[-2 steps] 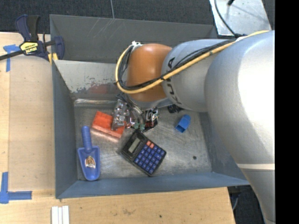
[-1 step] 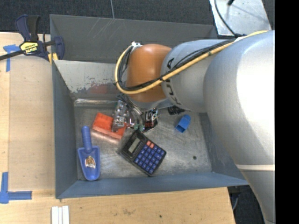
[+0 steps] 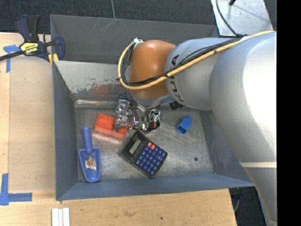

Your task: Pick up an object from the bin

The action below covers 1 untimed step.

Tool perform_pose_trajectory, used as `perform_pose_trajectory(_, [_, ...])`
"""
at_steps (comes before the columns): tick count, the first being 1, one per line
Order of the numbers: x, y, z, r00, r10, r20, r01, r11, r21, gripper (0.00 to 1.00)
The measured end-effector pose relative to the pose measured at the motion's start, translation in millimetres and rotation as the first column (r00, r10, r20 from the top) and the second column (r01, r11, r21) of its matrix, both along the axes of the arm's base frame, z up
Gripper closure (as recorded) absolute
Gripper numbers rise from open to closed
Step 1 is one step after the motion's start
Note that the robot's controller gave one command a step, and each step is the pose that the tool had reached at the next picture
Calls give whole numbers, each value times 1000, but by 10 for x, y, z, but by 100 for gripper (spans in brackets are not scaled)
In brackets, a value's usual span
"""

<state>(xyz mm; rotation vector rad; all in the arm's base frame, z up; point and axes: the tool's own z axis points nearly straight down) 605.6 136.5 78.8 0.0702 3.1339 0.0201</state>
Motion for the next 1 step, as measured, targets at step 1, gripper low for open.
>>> perform_pose_trajectory(1, [41, -12, 1, 999, -33, -1, 33, 999, -3, 100])
